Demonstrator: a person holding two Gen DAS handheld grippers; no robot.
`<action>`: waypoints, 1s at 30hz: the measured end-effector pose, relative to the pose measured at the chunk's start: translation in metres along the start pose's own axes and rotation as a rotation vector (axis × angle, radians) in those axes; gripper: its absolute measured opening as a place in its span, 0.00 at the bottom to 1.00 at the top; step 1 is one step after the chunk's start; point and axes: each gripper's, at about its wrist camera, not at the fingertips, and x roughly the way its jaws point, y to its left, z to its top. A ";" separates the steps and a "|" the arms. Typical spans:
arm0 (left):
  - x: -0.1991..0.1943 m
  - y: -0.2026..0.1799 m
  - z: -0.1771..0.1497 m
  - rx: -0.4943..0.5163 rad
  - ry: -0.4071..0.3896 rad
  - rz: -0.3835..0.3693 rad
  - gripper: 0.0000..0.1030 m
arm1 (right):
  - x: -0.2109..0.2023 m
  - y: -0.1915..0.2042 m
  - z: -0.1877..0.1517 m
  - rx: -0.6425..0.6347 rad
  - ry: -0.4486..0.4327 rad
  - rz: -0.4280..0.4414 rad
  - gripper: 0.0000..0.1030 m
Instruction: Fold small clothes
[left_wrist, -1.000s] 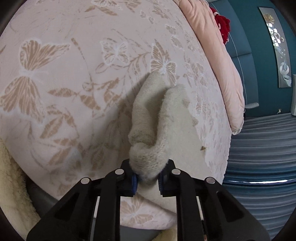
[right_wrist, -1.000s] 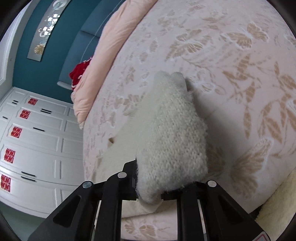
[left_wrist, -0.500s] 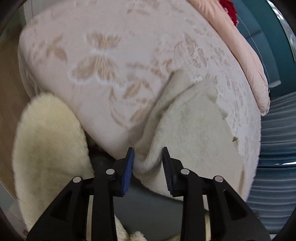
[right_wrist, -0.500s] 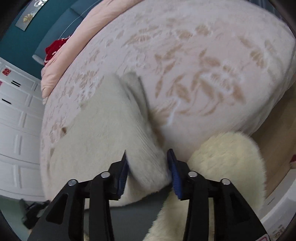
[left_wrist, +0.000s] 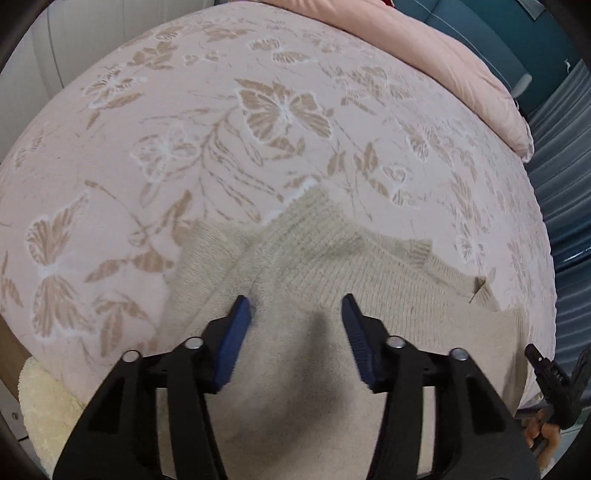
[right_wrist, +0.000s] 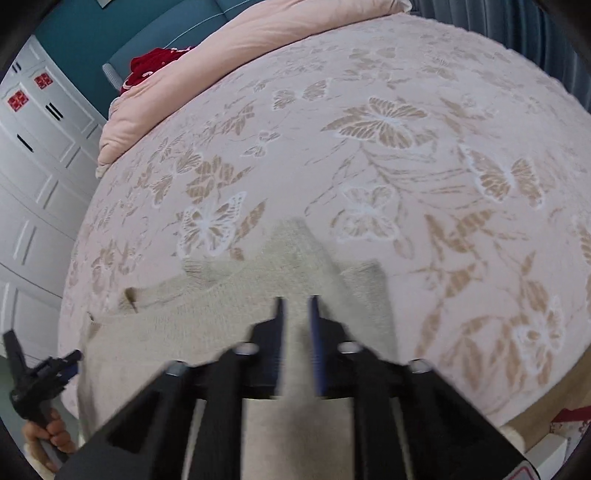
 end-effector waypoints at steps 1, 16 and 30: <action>0.002 -0.003 -0.001 0.012 -0.008 0.010 0.38 | -0.001 0.005 0.000 0.005 -0.002 0.054 0.01; 0.044 -0.015 0.014 0.197 -0.051 0.225 0.52 | 0.064 0.039 -0.005 -0.212 0.101 -0.180 0.00; -0.054 0.028 -0.060 -0.004 -0.092 -0.052 0.61 | 0.050 0.184 -0.091 -0.423 0.181 0.030 0.04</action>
